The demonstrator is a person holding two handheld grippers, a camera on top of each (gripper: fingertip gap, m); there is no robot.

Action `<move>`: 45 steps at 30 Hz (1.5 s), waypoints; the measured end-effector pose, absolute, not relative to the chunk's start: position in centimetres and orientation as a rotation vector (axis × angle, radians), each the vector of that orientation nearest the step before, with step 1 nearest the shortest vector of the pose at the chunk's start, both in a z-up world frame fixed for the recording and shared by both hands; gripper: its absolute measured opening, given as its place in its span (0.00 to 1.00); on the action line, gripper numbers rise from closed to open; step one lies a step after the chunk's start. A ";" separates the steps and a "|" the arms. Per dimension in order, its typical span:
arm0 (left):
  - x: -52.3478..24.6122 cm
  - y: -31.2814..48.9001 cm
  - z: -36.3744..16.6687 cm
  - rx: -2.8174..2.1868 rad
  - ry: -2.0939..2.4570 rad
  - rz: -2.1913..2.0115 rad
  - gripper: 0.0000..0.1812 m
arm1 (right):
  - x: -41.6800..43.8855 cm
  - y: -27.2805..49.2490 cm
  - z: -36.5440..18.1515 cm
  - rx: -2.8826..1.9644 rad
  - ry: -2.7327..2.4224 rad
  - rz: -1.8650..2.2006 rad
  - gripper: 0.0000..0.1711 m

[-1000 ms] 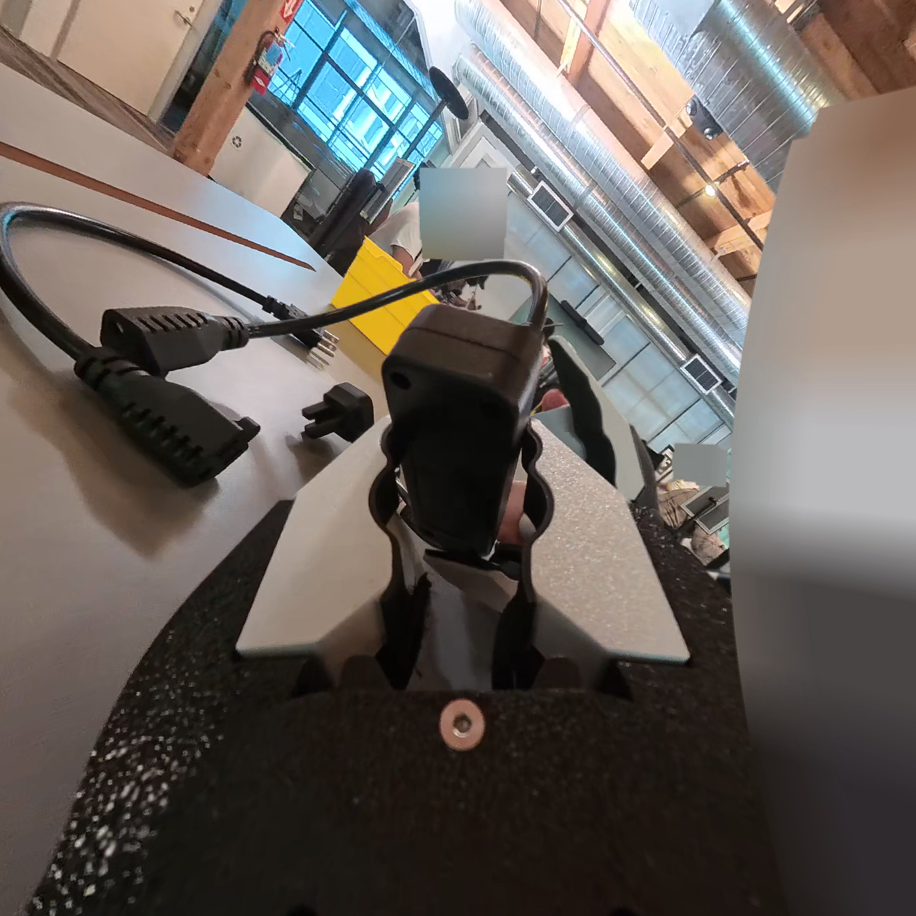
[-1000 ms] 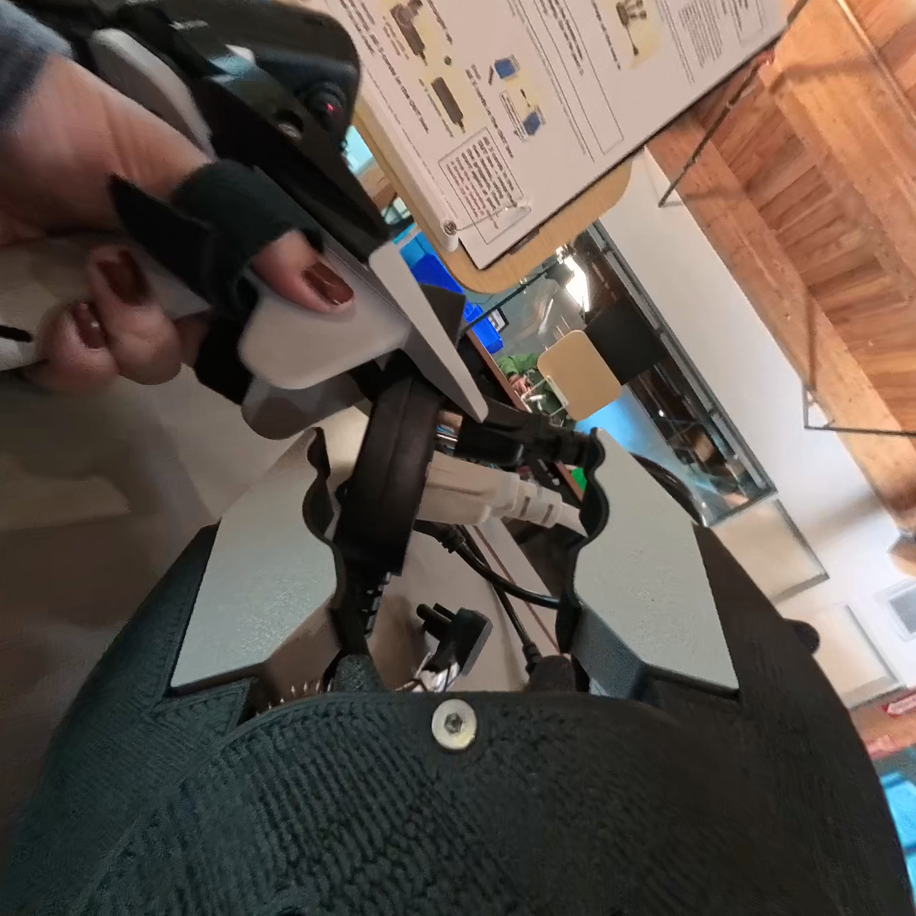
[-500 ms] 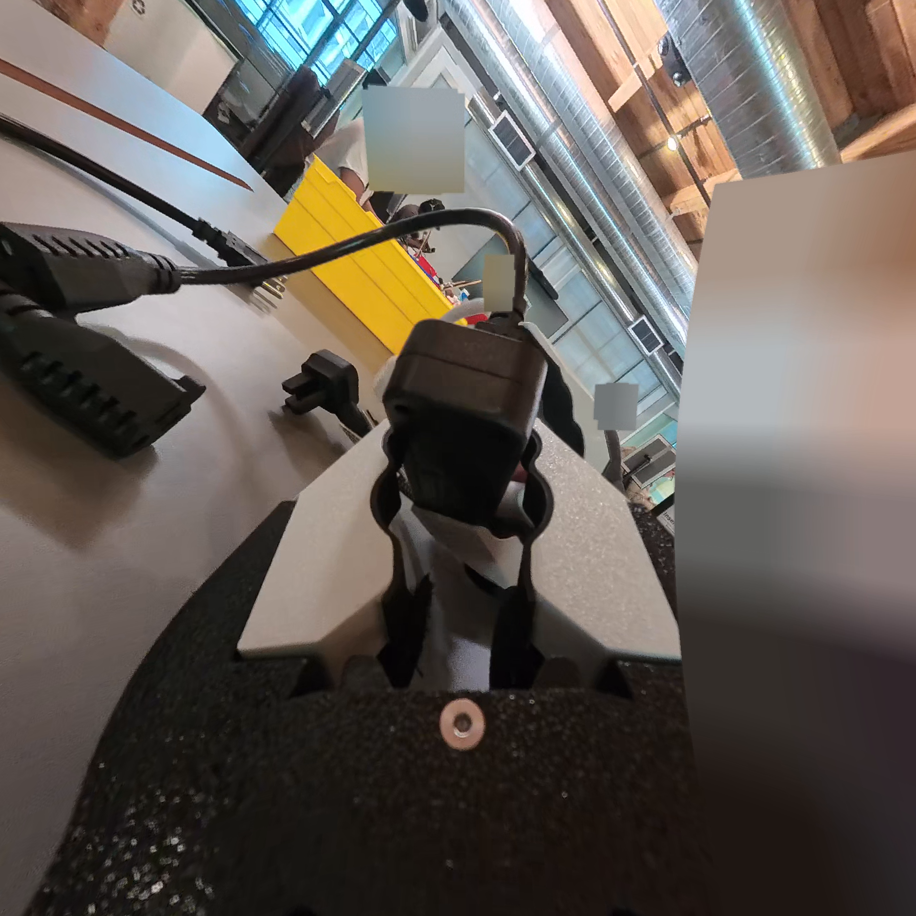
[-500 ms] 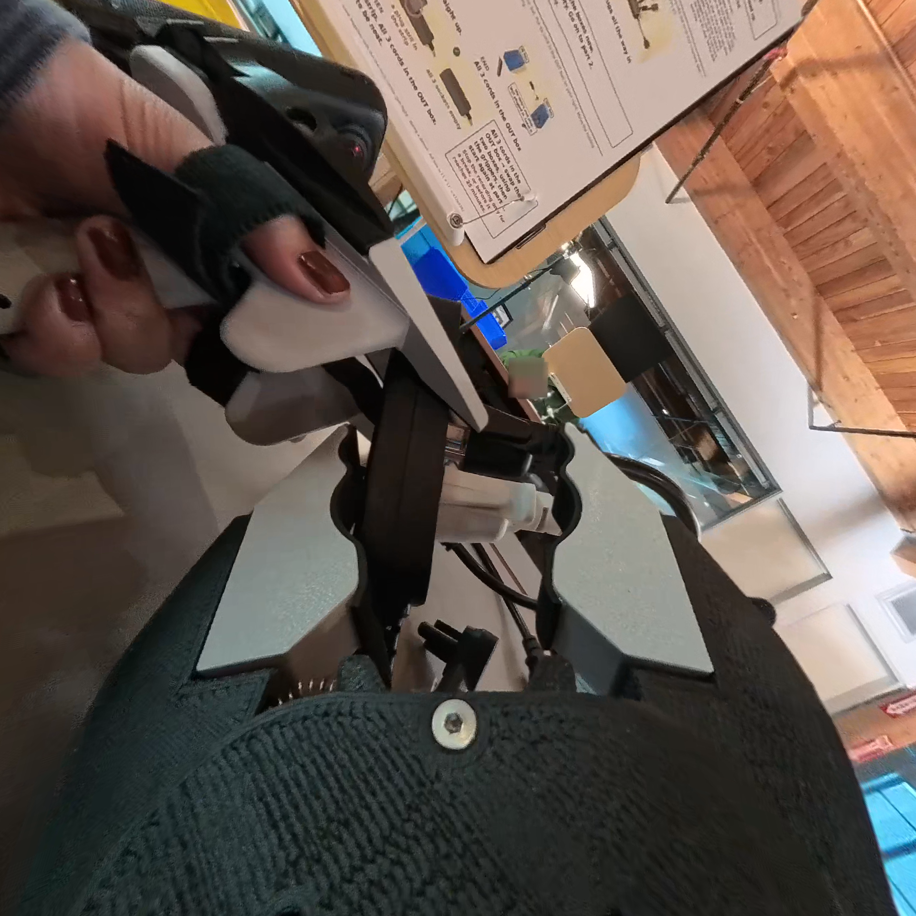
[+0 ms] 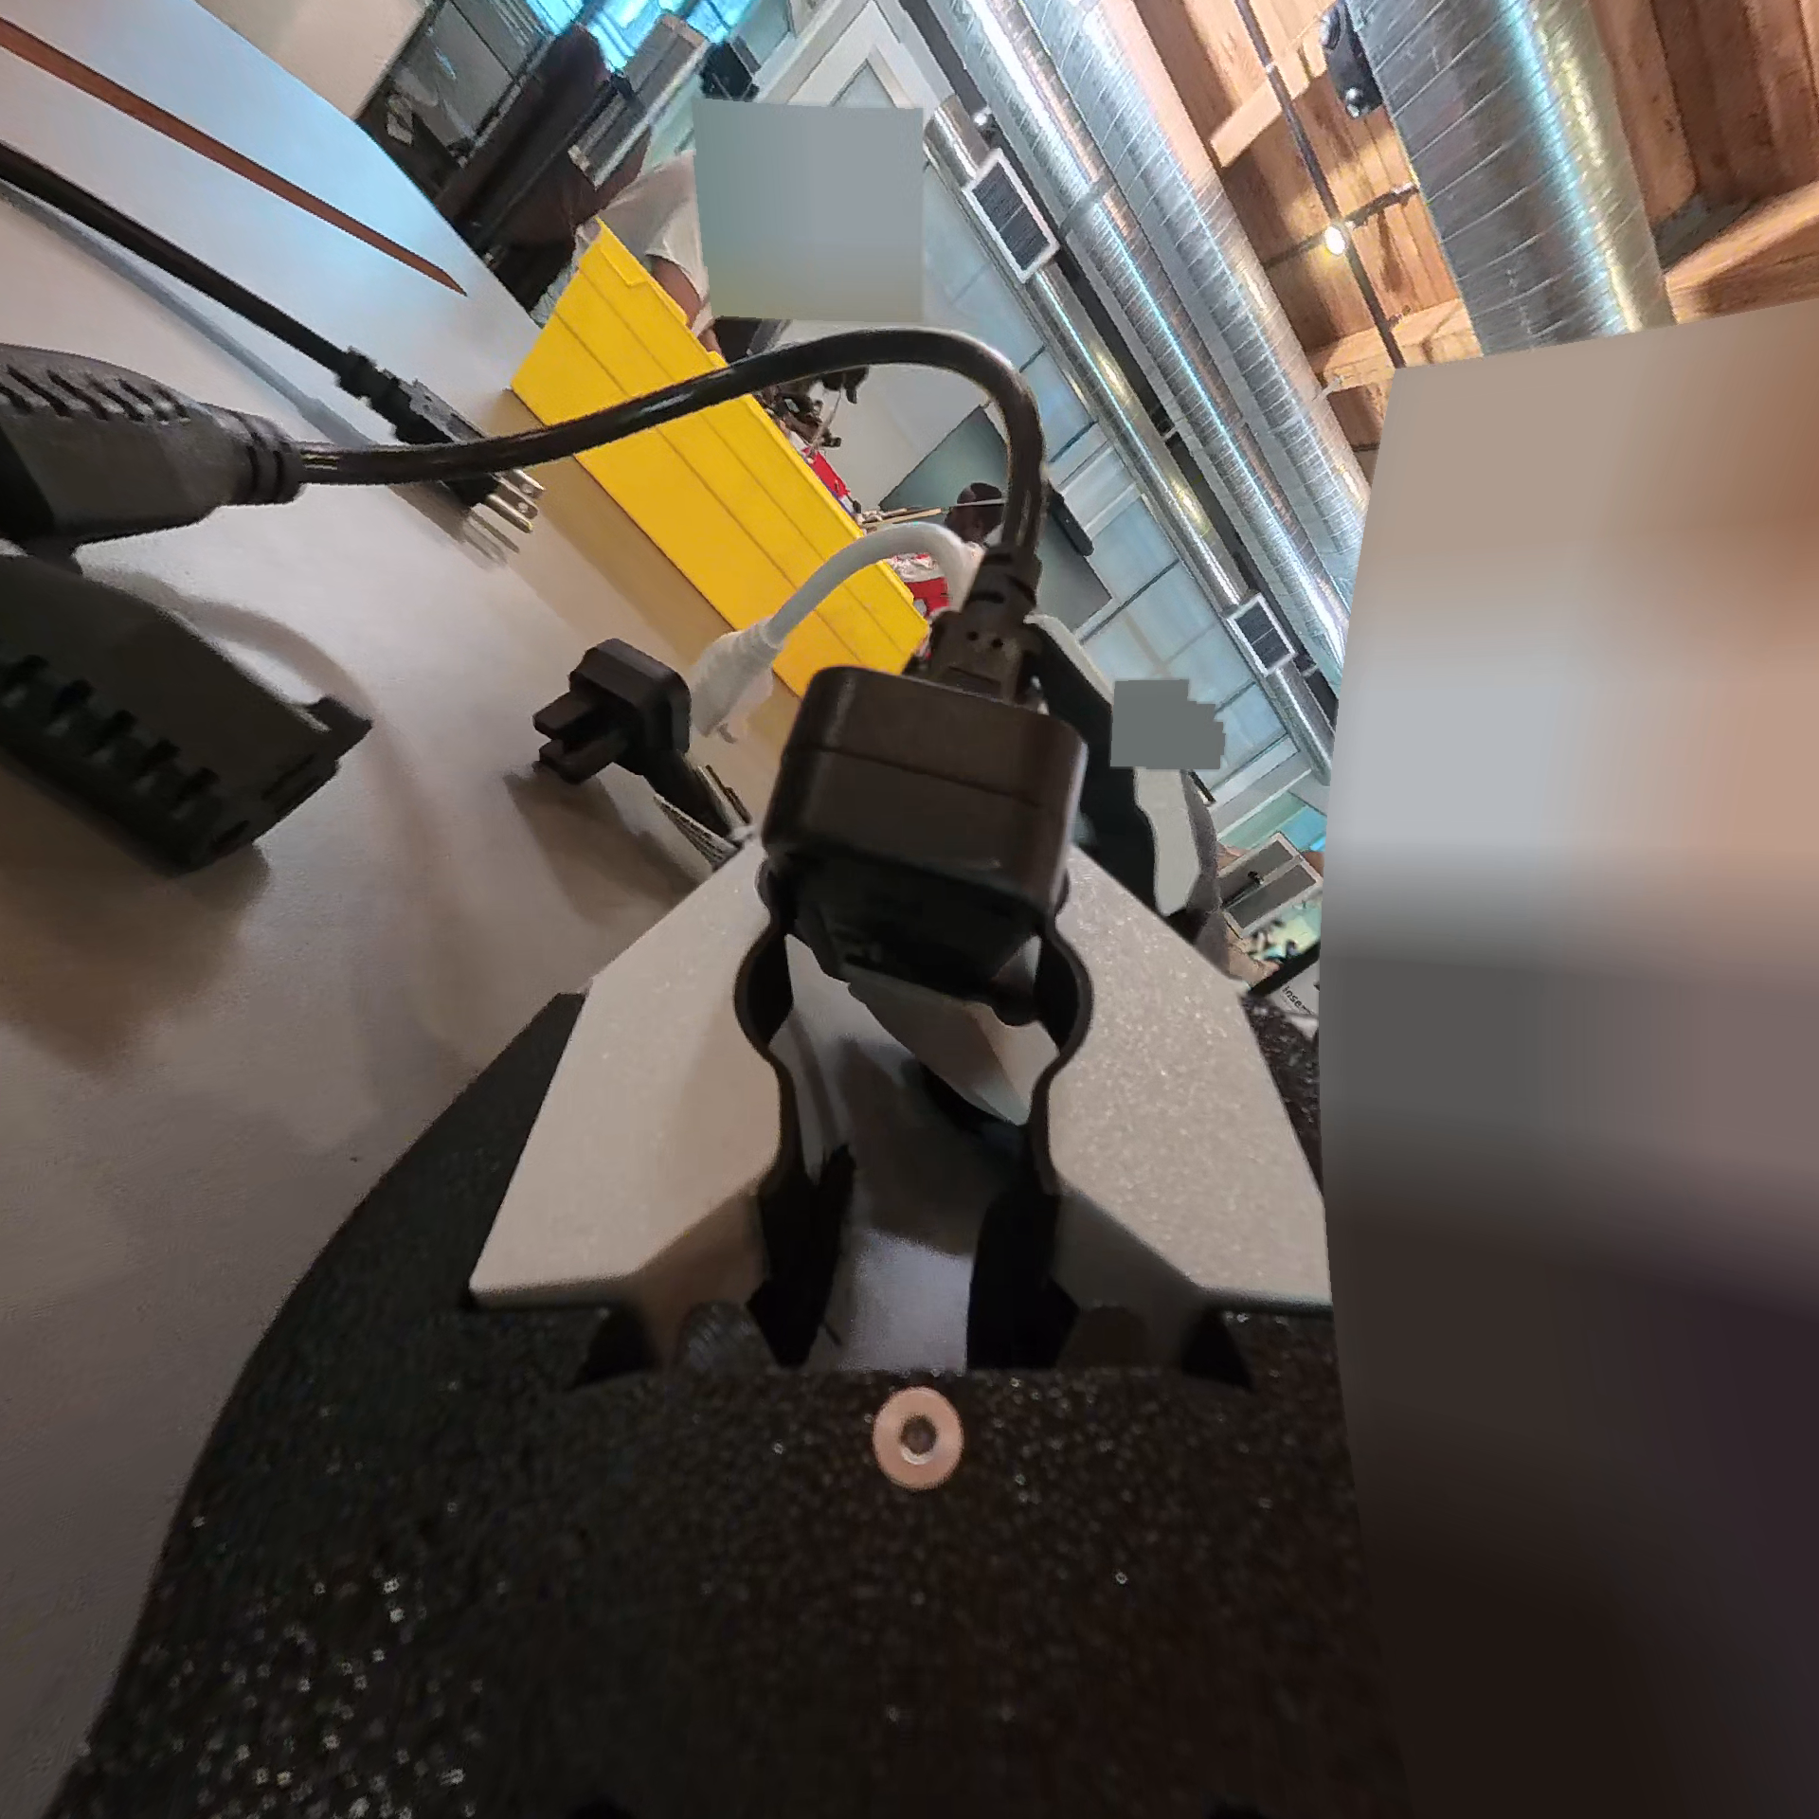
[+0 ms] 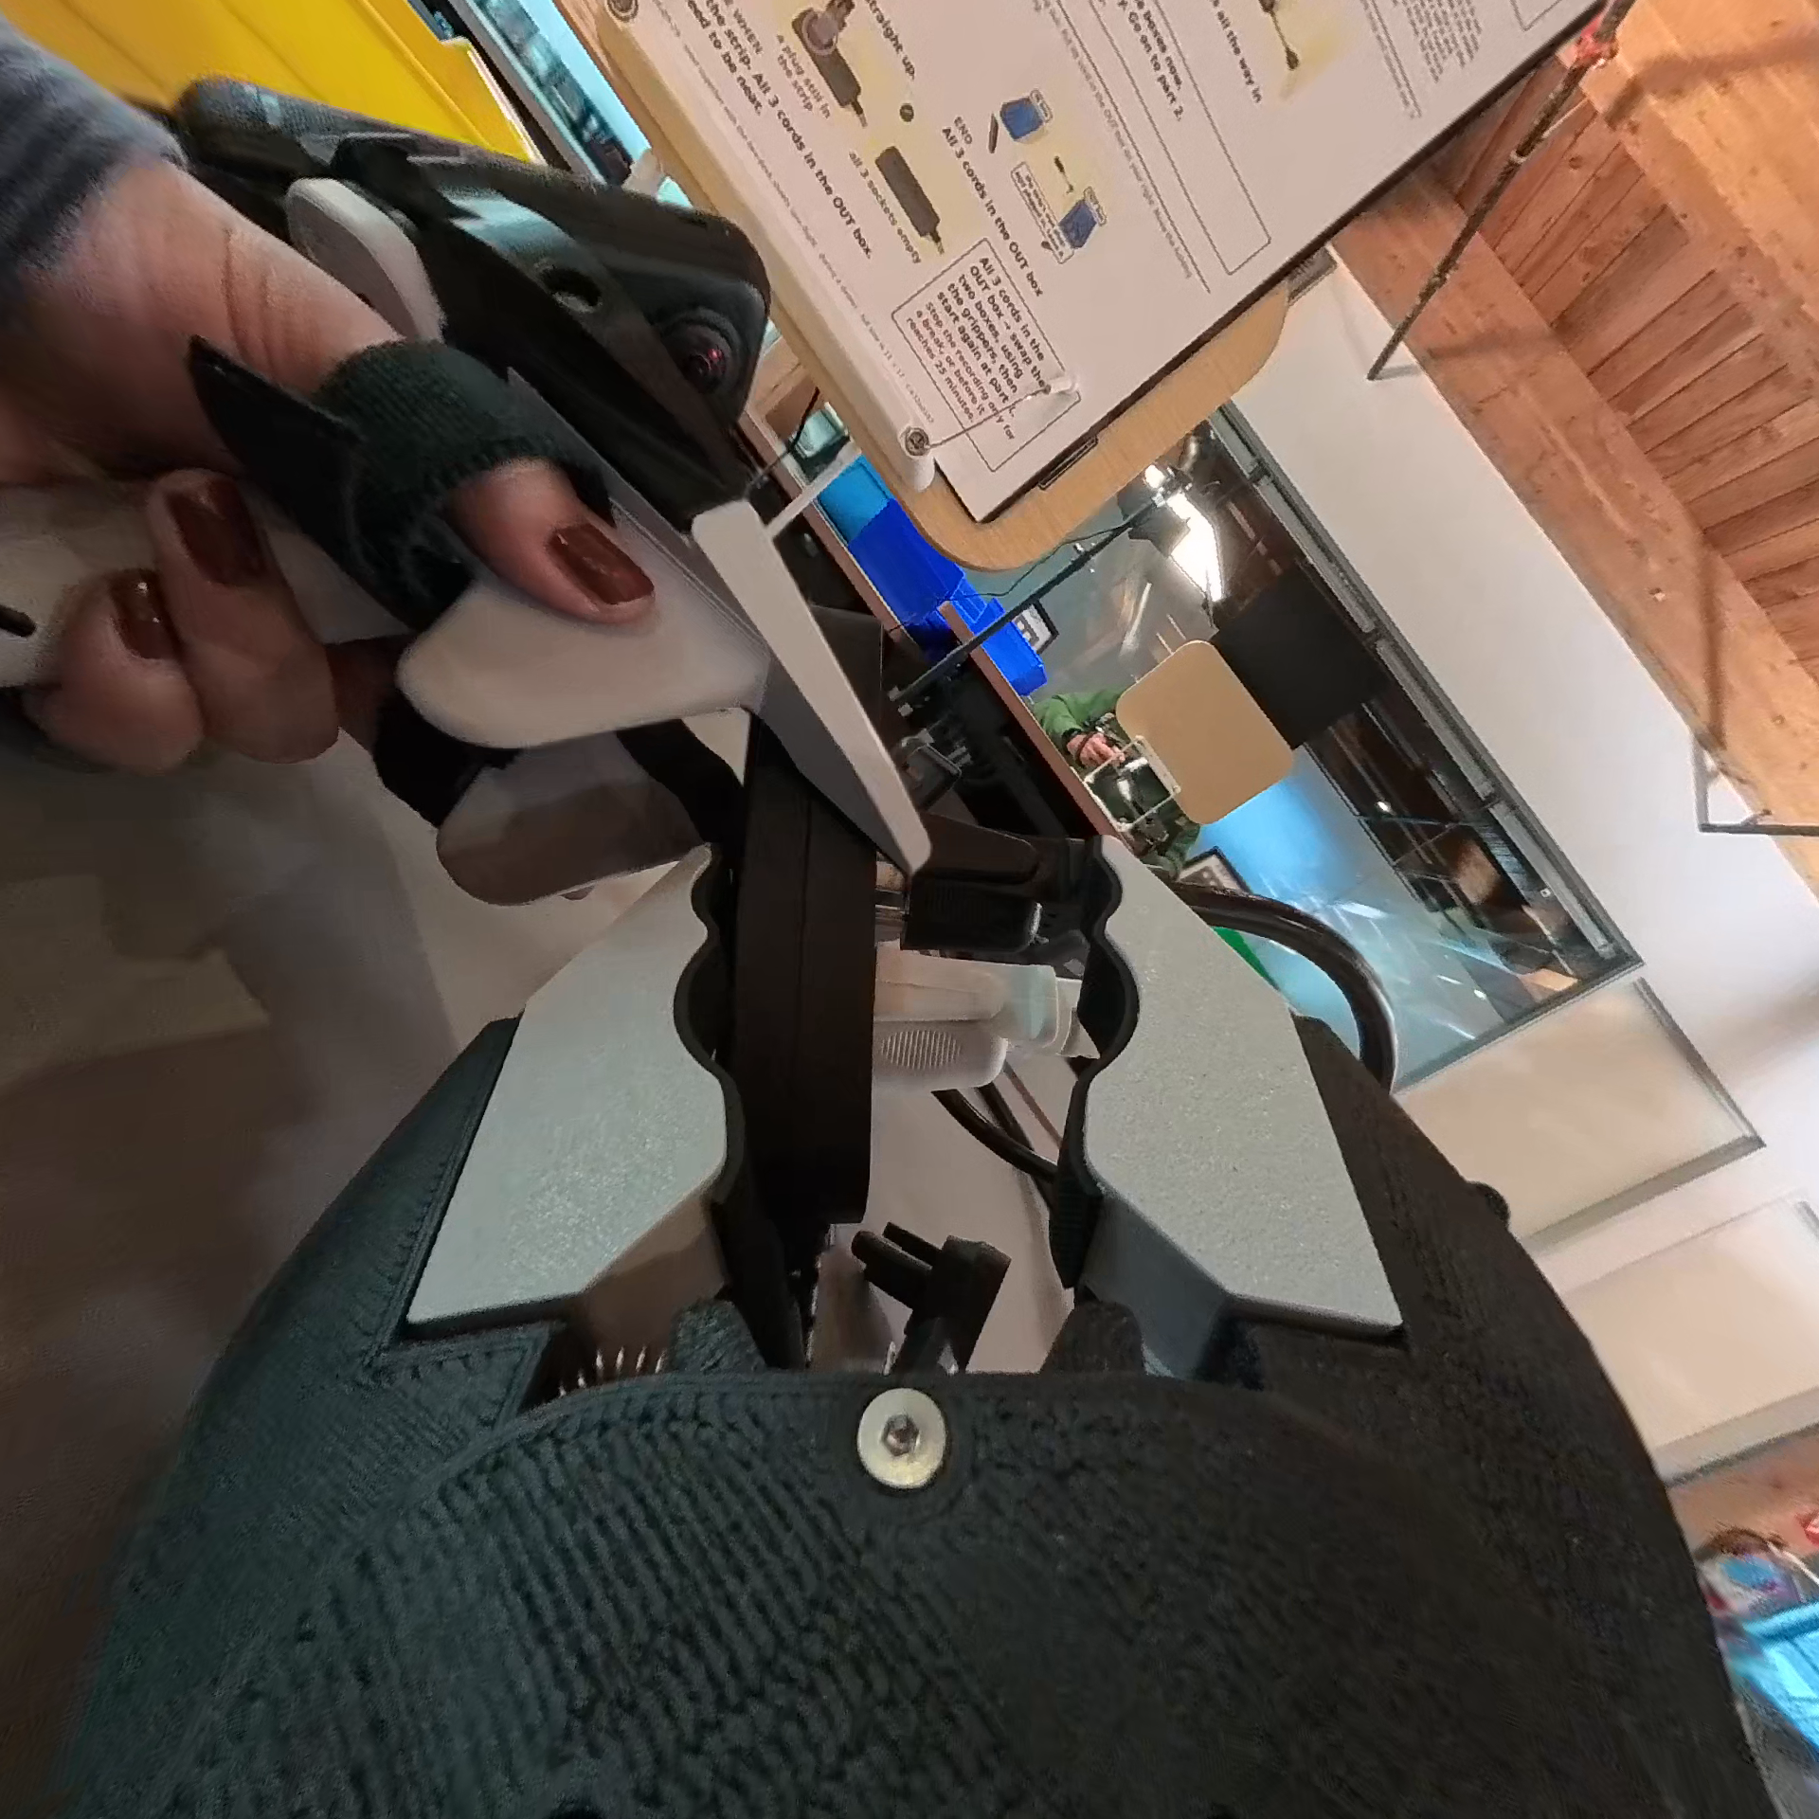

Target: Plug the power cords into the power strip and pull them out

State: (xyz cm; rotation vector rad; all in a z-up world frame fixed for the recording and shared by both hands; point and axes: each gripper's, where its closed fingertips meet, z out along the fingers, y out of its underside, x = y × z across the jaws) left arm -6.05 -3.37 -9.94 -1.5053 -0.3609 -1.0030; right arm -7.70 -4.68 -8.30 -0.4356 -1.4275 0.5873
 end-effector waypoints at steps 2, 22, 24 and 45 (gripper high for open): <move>-5.5 -3.4 -9.6 -1.509 -0.312 -0.997 0.27 | -7.3 -4.4 -8.1 -0.451 -1.434 0.633 0.41; -3.1 -4.4 -14.6 -1.641 1.007 0.758 0.18 | -3.0 -4.0 -12.9 -0.160 -1.747 0.568 0.41; -3.0 -4.6 -15.9 -1.699 1.069 0.722 0.15 | -2.9 -4.1 -13.9 -0.125 -1.776 0.511 0.41; -2.6 -4.7 -17.2 -1.743 1.125 0.716 0.13 | -2.4 -4.3 -14.6 -0.134 -1.818 0.452 0.40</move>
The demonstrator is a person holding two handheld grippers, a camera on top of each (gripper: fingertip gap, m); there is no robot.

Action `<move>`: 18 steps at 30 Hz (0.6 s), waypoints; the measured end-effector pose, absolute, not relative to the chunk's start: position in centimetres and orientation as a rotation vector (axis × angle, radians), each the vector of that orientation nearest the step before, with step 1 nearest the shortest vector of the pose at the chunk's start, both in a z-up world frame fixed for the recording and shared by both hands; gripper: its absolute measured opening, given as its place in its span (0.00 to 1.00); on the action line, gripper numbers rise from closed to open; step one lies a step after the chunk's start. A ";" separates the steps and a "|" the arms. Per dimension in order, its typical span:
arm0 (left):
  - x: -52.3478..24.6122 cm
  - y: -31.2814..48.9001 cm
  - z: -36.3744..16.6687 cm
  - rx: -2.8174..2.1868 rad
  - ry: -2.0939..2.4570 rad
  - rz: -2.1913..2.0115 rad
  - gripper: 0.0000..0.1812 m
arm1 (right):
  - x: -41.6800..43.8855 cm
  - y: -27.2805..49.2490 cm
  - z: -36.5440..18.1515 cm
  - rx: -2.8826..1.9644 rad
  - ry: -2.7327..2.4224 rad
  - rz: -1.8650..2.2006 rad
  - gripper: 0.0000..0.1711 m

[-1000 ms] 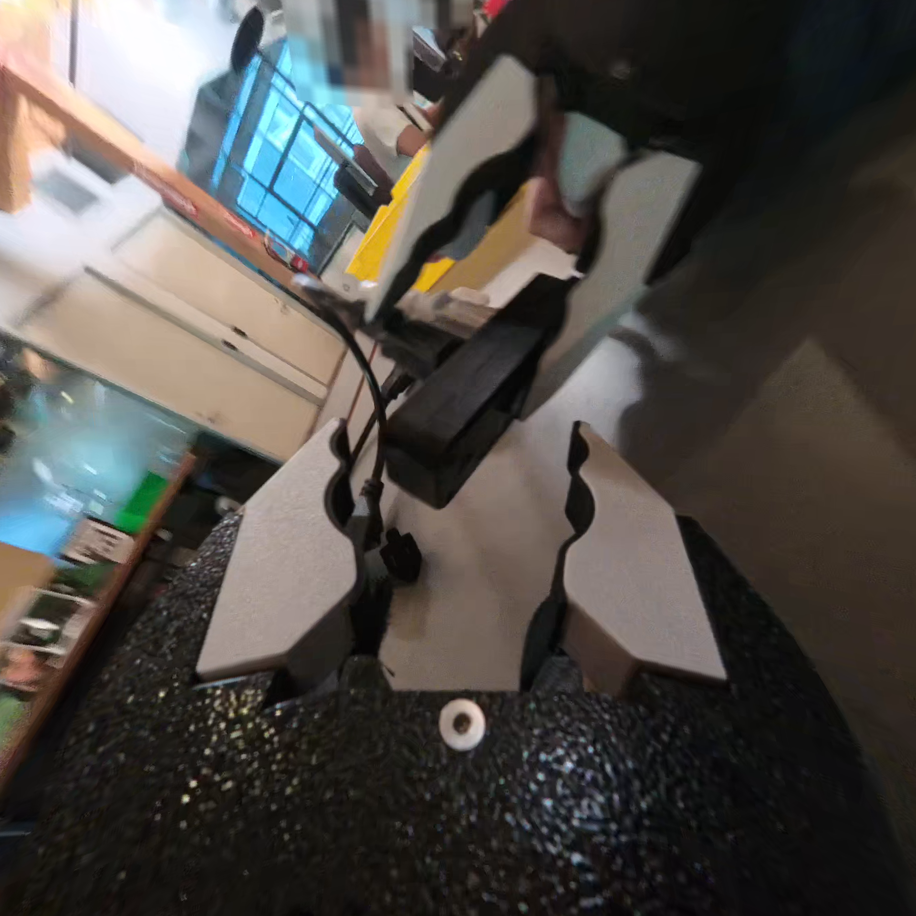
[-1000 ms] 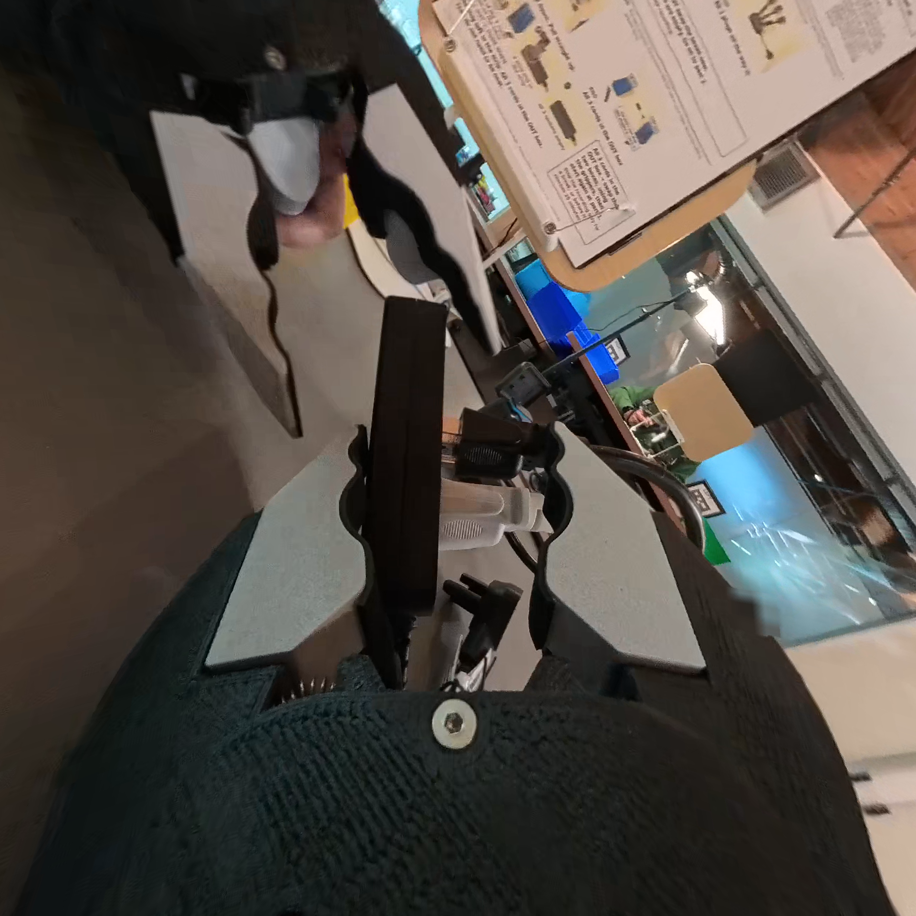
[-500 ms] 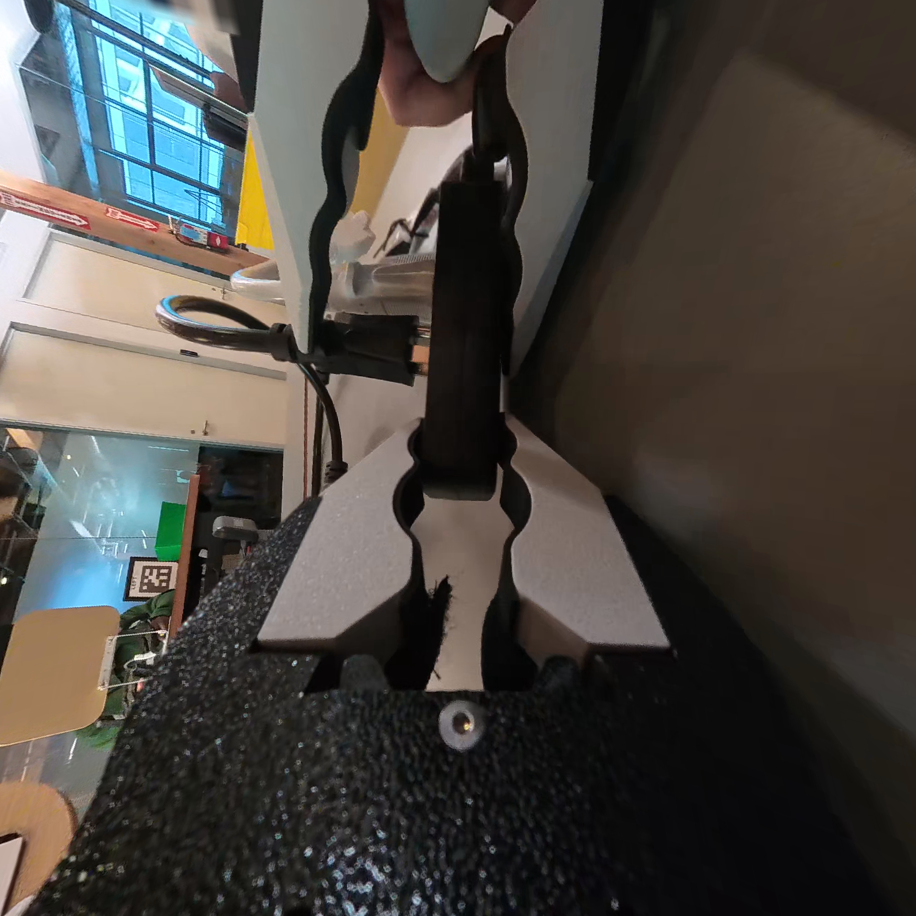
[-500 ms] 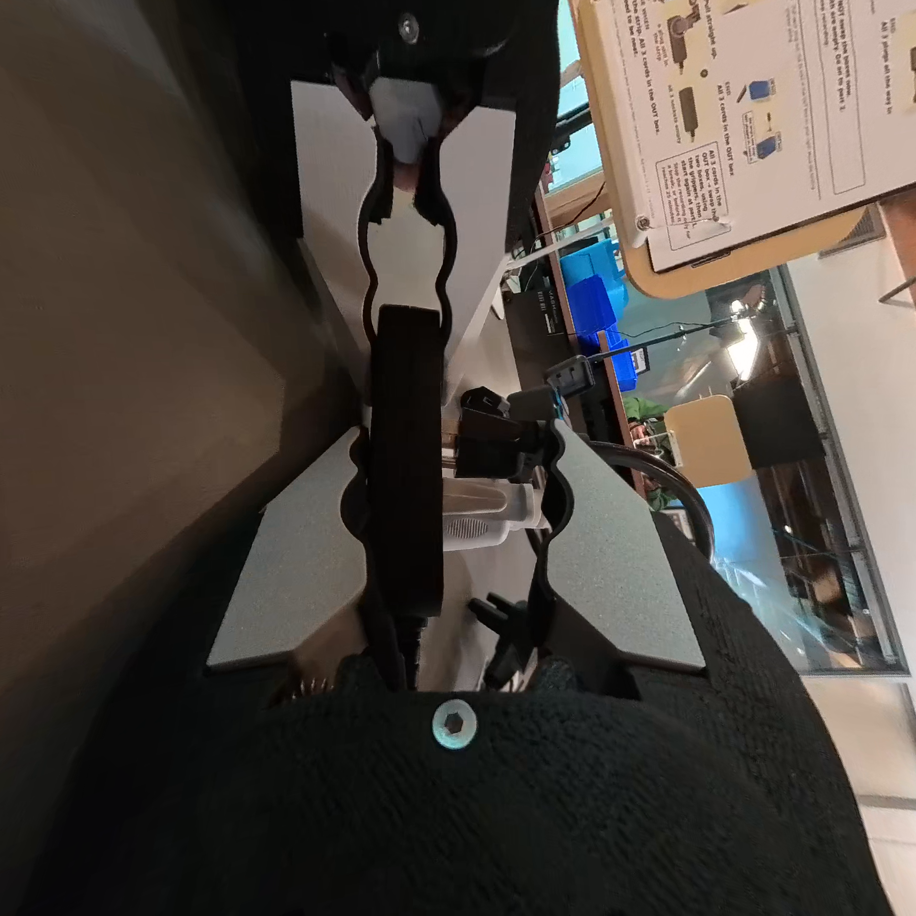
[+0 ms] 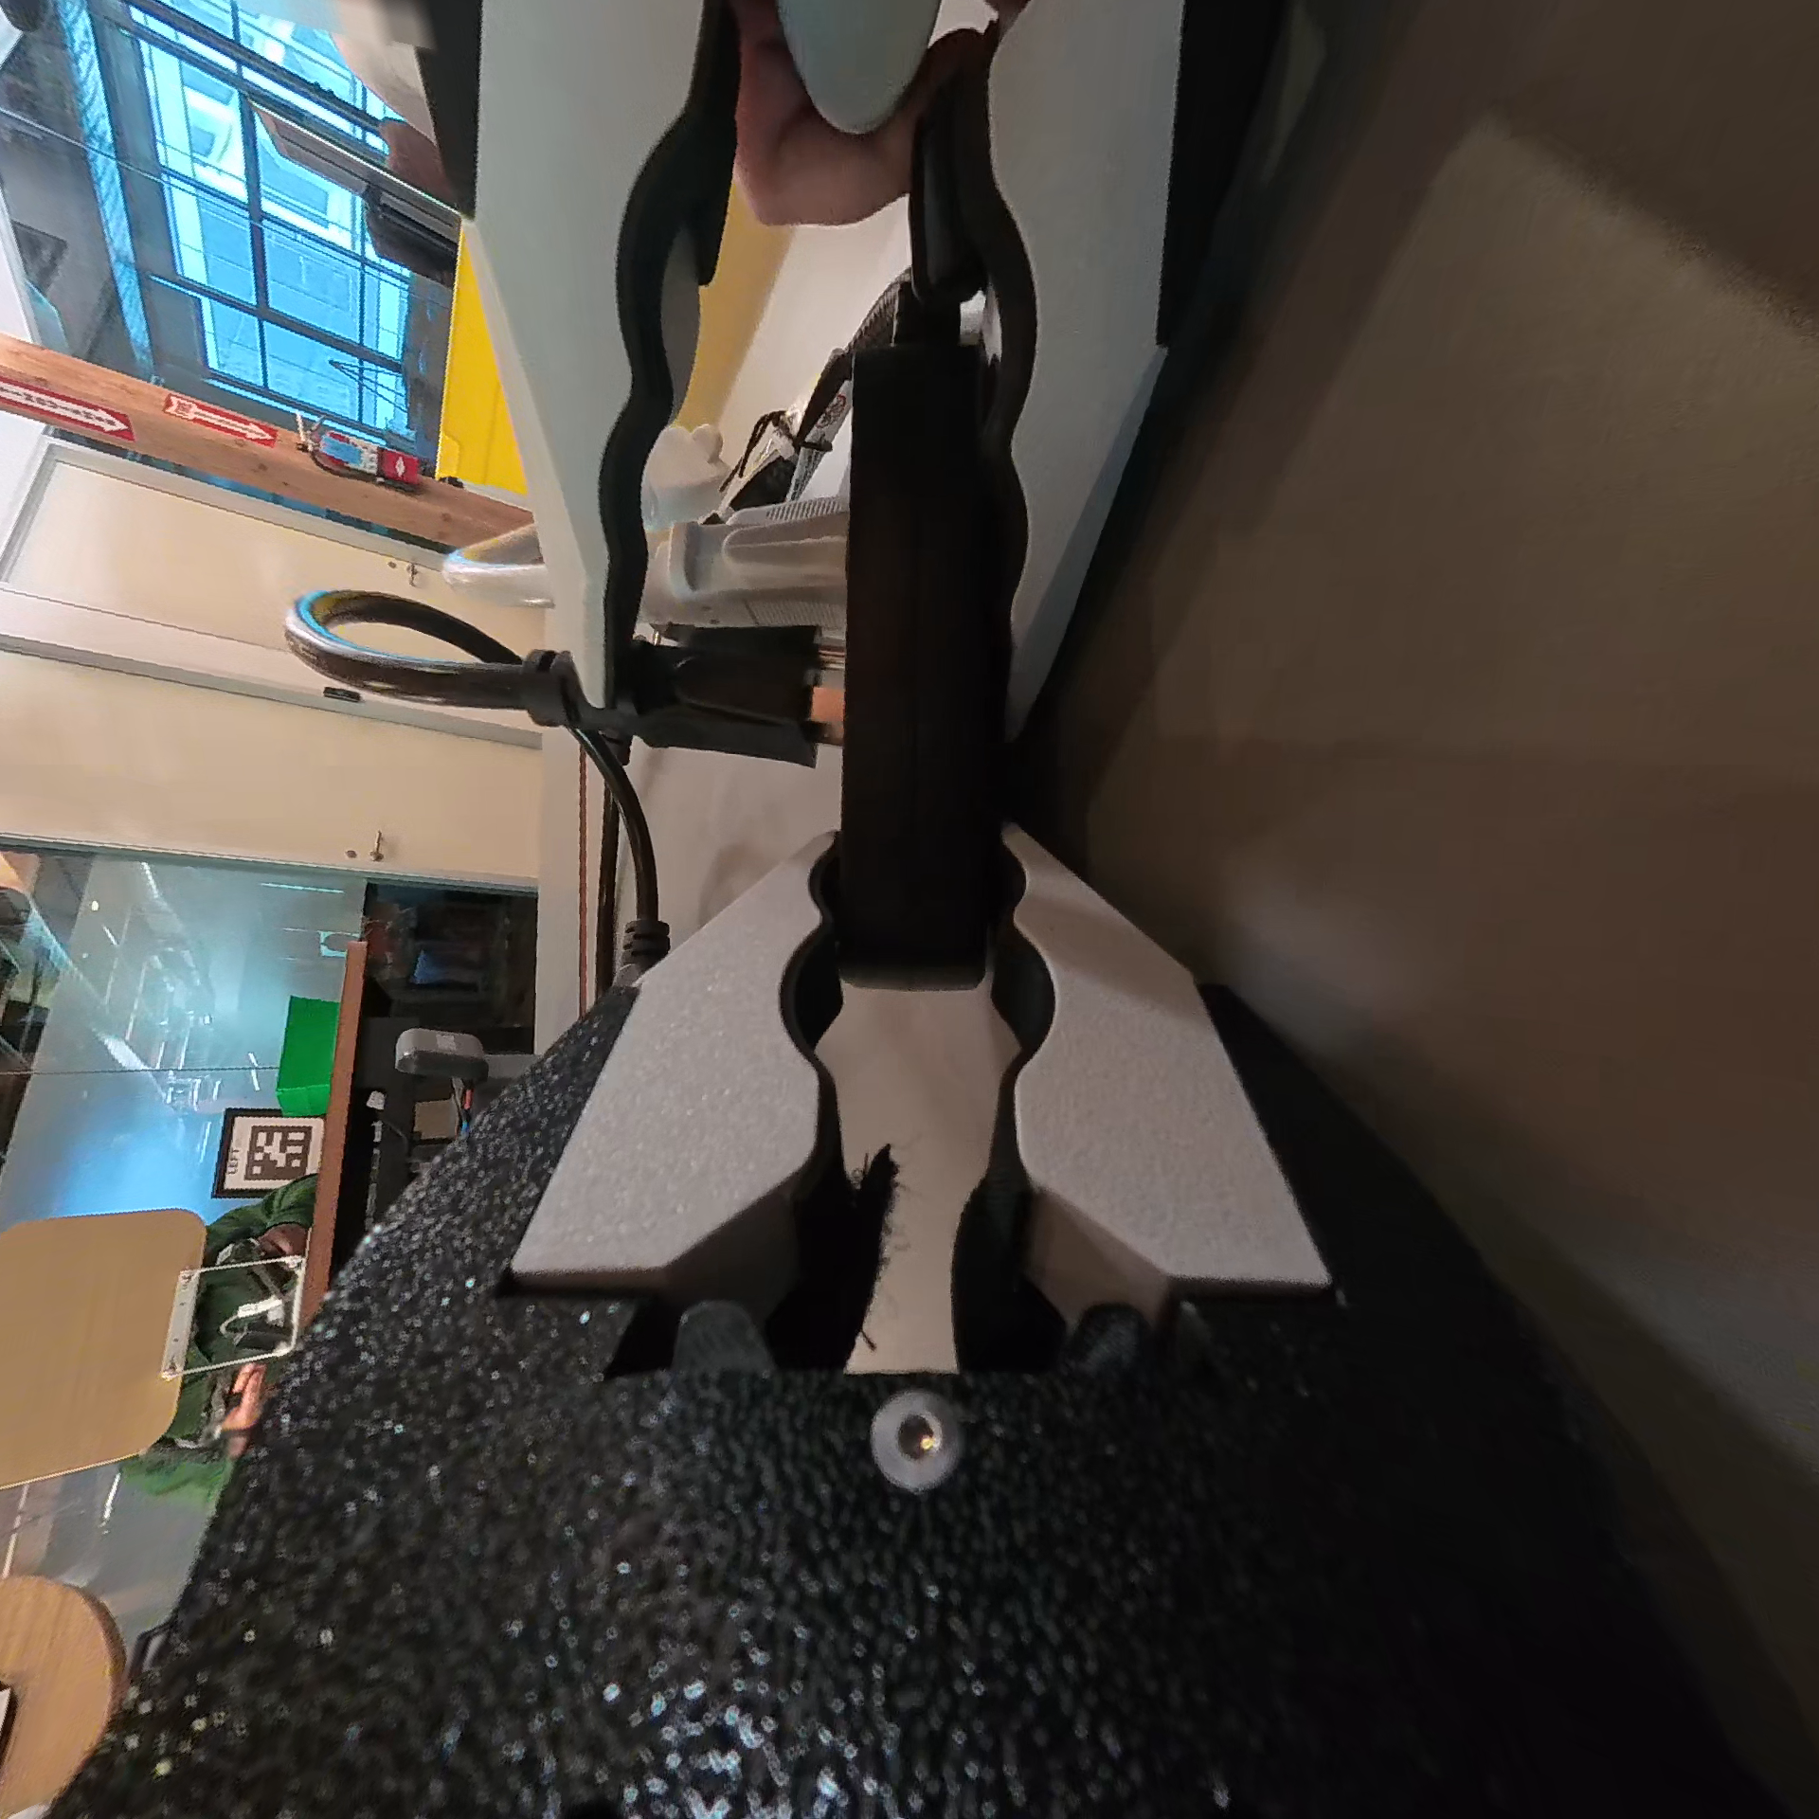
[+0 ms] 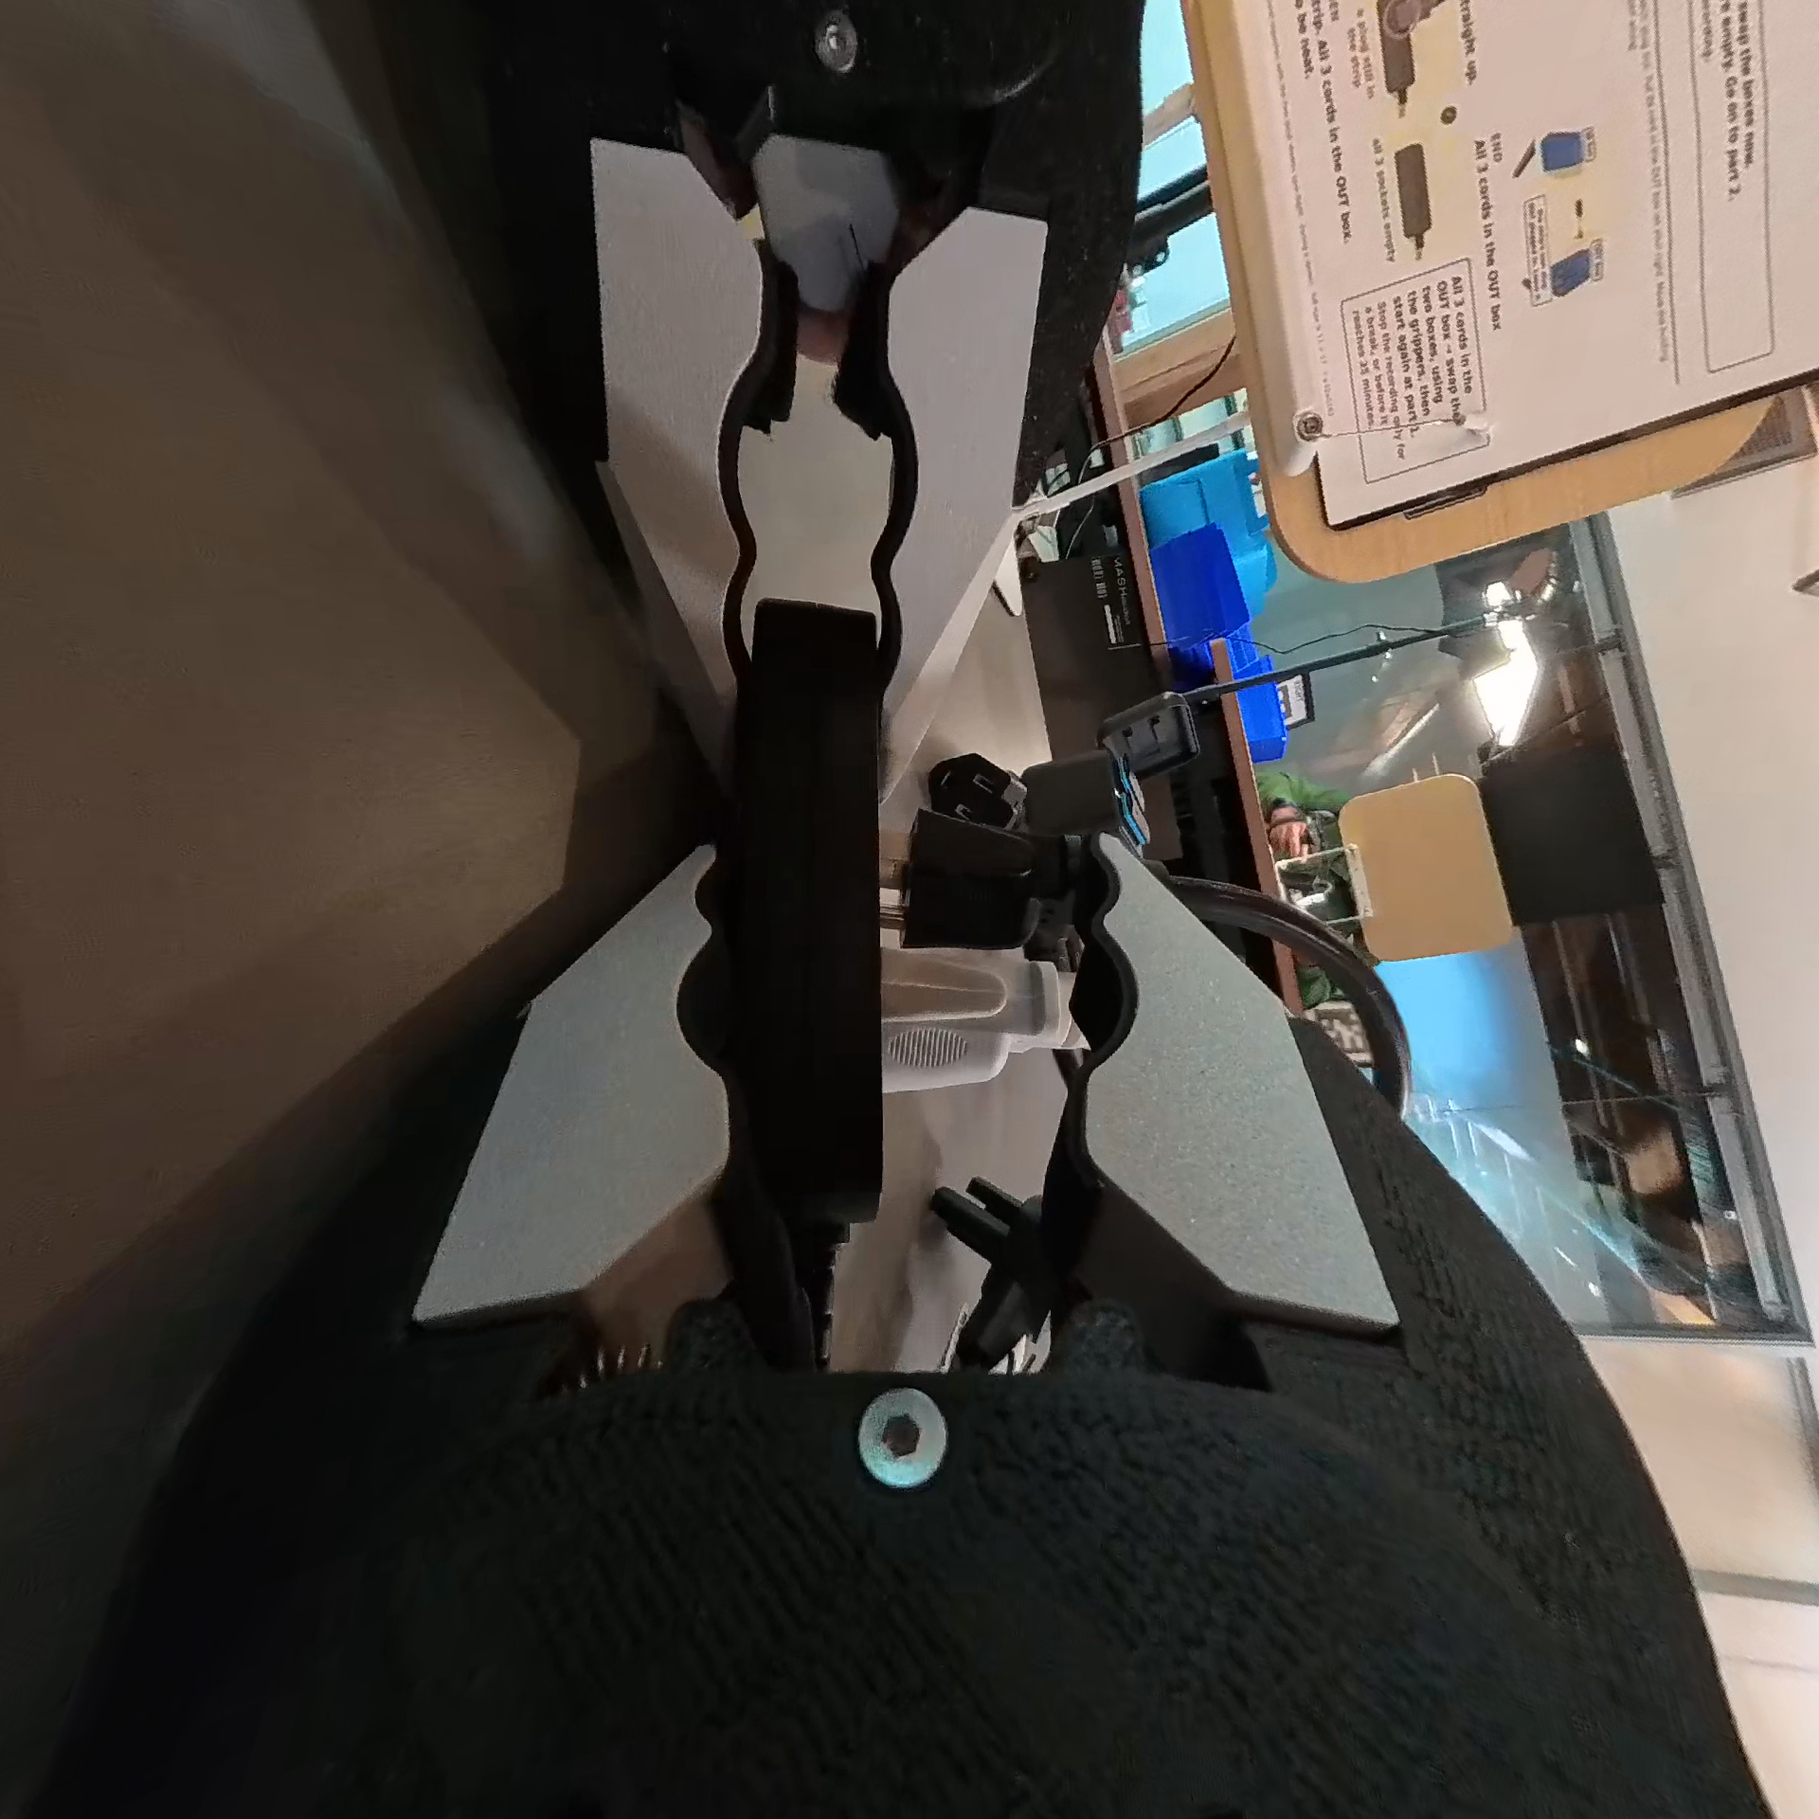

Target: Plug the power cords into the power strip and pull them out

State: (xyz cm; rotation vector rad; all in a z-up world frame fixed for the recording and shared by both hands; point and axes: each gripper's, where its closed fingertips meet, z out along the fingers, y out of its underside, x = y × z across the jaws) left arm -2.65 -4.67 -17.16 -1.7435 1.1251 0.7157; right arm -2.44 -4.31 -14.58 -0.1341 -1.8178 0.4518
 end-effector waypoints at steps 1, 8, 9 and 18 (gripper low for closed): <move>-2.6 -4.7 -17.2 -1.744 1.125 0.714 0.13 | -2.4 -4.3 -14.6 -0.134 -1.819 0.450 0.40; -2.7 -4.5 -17.2 -1.741 1.106 0.706 0.14 | -2.4 -4.4 -14.5 -0.106 -1.777 0.460 0.41; -2.7 -4.6 -17.2 -1.742 1.101 0.696 0.14 | -2.3 -4.4 -14.4 -0.105 -1.773 0.473 0.41; -2.7 -4.6 -17.2 -1.734 1.110 0.699 0.14 | -1.8 -4.3 -14.3 -0.146 -1.791 0.554 0.42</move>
